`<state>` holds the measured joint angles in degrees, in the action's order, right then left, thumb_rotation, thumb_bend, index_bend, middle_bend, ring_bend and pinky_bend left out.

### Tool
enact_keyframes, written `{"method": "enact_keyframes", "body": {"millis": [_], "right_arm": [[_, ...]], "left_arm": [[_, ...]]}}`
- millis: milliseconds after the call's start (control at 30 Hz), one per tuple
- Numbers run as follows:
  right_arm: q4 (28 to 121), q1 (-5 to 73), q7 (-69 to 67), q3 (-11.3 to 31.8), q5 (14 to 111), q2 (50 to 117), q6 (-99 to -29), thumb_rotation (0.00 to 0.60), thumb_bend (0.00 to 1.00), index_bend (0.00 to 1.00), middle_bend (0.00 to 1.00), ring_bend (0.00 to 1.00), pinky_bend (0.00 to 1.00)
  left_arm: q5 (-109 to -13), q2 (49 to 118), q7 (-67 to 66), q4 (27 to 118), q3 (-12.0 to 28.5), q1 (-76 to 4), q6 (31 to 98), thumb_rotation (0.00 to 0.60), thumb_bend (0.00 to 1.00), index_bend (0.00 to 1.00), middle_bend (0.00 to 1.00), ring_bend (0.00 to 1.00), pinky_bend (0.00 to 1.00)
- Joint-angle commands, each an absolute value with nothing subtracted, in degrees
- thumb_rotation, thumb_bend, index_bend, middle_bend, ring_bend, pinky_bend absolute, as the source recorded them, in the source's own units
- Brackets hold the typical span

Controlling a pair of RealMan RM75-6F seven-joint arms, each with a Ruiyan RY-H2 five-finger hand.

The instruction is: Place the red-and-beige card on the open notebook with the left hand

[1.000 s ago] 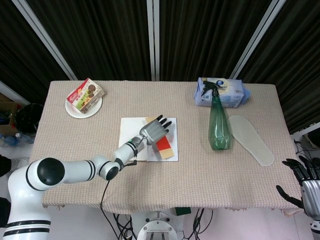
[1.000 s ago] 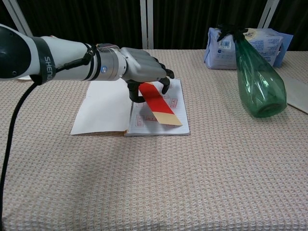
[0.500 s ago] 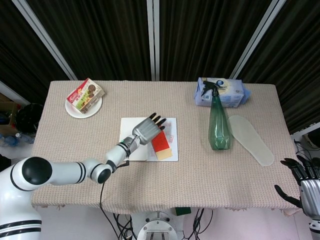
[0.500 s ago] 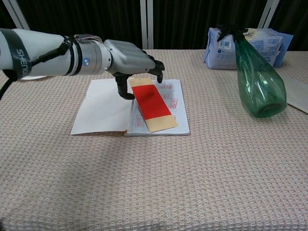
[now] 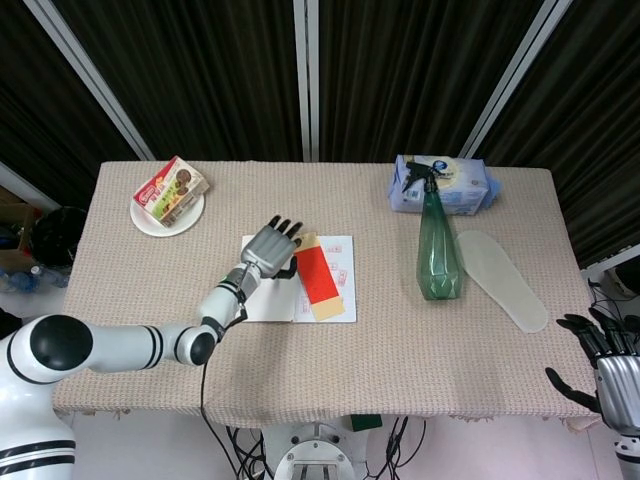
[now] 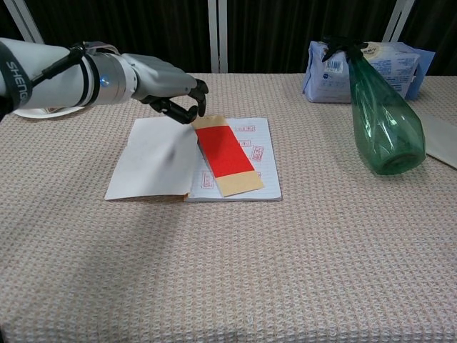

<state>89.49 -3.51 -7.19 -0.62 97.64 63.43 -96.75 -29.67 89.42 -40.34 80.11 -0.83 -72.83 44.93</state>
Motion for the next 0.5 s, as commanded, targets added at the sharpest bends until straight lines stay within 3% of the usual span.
{"method": "enact_keyframes", "body": {"millis": [33,500], "right_arm": [[89.6,-3.4,-7.0,-0.6,97.7,63.4,-96.6,0.600,0.18,0.26,0.21,0.10,0.17],[89.9,-3.6,-6.7,-0.8,97.2,63.3,-96.6,0.600,0.18,0.26,0.21,0.10,0.17]], "left_arm": [[-26.8,90.2,-42.4,78.7,-1.7,-72.8,45.7,0.120,0.63,0.24,0.00,0.00,0.06],[-24.2,93.2,-44.5,75.0,-1.3,-72.9,44.1,0.119,0.62,0.24,0.00,0.00,0.06]]}}
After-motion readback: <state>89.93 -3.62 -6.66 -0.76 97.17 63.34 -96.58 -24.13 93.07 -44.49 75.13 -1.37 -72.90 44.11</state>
